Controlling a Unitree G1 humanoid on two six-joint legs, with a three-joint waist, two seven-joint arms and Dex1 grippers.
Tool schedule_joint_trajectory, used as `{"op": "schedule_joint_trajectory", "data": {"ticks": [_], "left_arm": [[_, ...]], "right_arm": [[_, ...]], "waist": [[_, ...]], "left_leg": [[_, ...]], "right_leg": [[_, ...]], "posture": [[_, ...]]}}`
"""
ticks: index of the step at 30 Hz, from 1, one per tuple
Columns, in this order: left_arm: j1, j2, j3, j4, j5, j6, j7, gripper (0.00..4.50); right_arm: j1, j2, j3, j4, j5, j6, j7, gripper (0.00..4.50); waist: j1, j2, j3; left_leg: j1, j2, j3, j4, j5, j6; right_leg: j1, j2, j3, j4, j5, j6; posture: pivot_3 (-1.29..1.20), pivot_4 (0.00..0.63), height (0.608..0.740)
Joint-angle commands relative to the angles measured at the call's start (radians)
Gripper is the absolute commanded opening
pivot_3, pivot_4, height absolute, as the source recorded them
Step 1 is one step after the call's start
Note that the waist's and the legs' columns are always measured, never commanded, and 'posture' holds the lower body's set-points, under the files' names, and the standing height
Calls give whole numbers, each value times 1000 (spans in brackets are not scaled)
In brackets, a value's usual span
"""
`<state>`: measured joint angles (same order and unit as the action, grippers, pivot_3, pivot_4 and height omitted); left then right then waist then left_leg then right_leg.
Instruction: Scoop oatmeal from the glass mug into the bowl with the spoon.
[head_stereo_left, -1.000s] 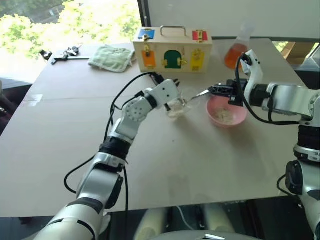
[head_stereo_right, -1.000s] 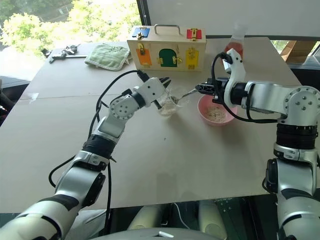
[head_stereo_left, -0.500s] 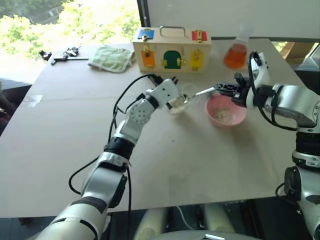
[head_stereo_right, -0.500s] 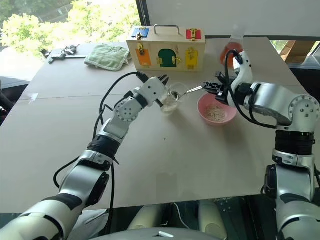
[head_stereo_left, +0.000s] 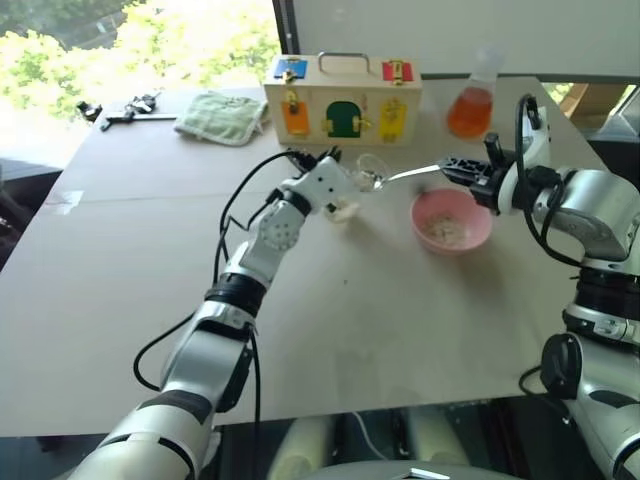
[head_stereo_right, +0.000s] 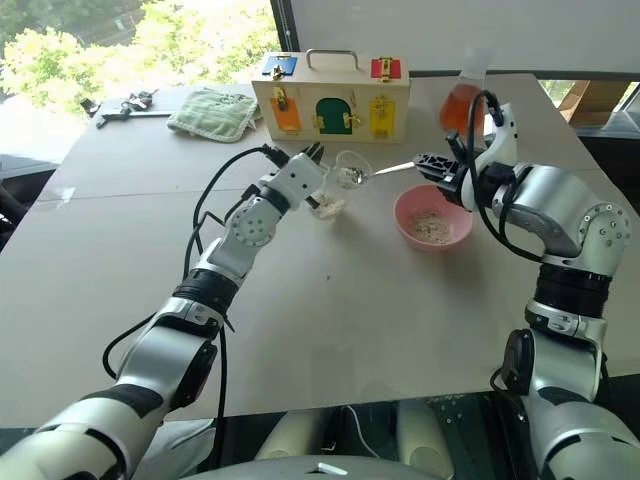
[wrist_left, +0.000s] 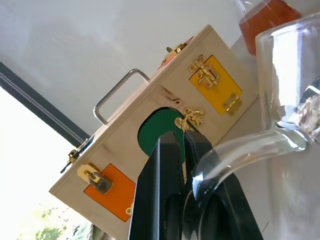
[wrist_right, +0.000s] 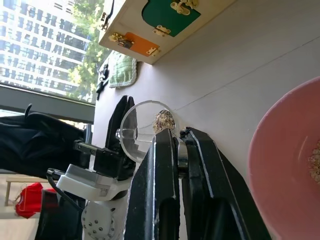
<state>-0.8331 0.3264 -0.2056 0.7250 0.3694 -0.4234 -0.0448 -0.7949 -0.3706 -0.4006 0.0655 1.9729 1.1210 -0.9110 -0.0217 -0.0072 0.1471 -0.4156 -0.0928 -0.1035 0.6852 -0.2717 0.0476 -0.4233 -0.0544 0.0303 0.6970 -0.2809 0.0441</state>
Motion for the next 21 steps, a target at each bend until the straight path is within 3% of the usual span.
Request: {"op": "schedule_joint_trajectory", "data": {"ticks": [1,13,21], "left_arm": [[-22,22,28,2,-2,-52,48,9],[-54,62,-13,54,117,-116,180,9],[-64,64,-12,102,111,-137,208,9]], "right_arm": [[-22,13,-47,-31,-1,-20,-45,0],[-38,62,-82,-60,-1,-28,-94,0],[-36,82,-103,-82,-1,-41,-111,0]], "waist": [[0,0,0],[-19,0,0],[-21,0,0]], "left_leg": [[0,0,0,0,0,0],[0,0,0,0,0,0],[0,0,0,-1,0,0]], "right_leg": [[0,0,0,0,0,0],[0,0,0,0,0,0],[-1,0,0,0,0,0]], "posture": [[0,150,740],[0,150,740],[0,150,740]]}}
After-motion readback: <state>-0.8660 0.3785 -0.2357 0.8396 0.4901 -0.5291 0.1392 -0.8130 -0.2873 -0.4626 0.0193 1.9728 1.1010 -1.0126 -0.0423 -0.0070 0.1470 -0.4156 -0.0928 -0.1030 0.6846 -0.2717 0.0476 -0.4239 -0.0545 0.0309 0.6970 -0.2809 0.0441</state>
